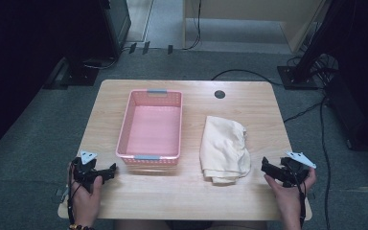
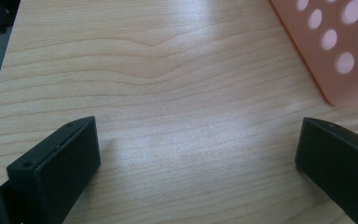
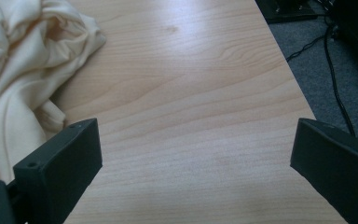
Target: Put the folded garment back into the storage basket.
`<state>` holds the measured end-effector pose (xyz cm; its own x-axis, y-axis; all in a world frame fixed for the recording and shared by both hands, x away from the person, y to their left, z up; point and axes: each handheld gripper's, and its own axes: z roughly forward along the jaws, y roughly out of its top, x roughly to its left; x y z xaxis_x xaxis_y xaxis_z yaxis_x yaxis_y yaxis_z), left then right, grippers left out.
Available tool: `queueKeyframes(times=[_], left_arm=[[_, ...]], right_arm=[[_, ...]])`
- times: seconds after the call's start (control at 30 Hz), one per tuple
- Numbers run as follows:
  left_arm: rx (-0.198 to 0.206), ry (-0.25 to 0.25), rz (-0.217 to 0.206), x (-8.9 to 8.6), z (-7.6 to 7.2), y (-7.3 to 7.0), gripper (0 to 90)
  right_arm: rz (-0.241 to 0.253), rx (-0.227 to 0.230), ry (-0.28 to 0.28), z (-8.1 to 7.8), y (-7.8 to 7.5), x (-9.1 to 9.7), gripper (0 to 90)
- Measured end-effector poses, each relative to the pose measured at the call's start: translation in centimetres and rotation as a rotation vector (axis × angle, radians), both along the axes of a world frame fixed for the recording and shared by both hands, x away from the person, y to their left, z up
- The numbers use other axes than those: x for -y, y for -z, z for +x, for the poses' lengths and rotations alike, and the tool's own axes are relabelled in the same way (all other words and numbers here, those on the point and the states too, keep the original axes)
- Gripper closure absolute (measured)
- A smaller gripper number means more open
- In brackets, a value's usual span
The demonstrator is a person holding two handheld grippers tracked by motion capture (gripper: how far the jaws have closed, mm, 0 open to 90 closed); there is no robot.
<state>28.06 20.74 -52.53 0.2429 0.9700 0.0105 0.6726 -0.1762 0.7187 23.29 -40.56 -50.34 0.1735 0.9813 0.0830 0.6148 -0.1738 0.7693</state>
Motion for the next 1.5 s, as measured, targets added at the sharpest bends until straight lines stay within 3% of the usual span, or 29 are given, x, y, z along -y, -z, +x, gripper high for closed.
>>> queueKeyframes(times=[0.33, 0.47, 0.8, 1.1, 1.5], left_arm=[[0.0, 0.0, 0.0, 0.0, 0.0, 0.0, 0.0], [0.0, 0.0, 0.0, 0.0, 0.0, 0.0, 0.0], [0.0, 0.0, 0.0, 0.0, 0.0, 0.0, 0.0], [0.0, 0.0, 0.0, 0.0, 0.0, 0.0, 0.0], [0.0, 0.0, 0.0, 0.0, 0.0, 0.0, 0.0]], right_arm=[[0.048, 0.006, -0.003, 0.1, -1.0, -0.1, 0.2], [0.011, 0.004, -0.008, 0.4, -1.3, -0.9, 0.0], [0.035, 0.004, -0.044, 1.7, -1.8, -2.9, 0.0], [0.025, 0.006, -0.085, 2.9, -2.2, -4.7, 0.0], [0.038, 0.002, -0.104, 4.3, -2.2, -6.1, 0.0]])
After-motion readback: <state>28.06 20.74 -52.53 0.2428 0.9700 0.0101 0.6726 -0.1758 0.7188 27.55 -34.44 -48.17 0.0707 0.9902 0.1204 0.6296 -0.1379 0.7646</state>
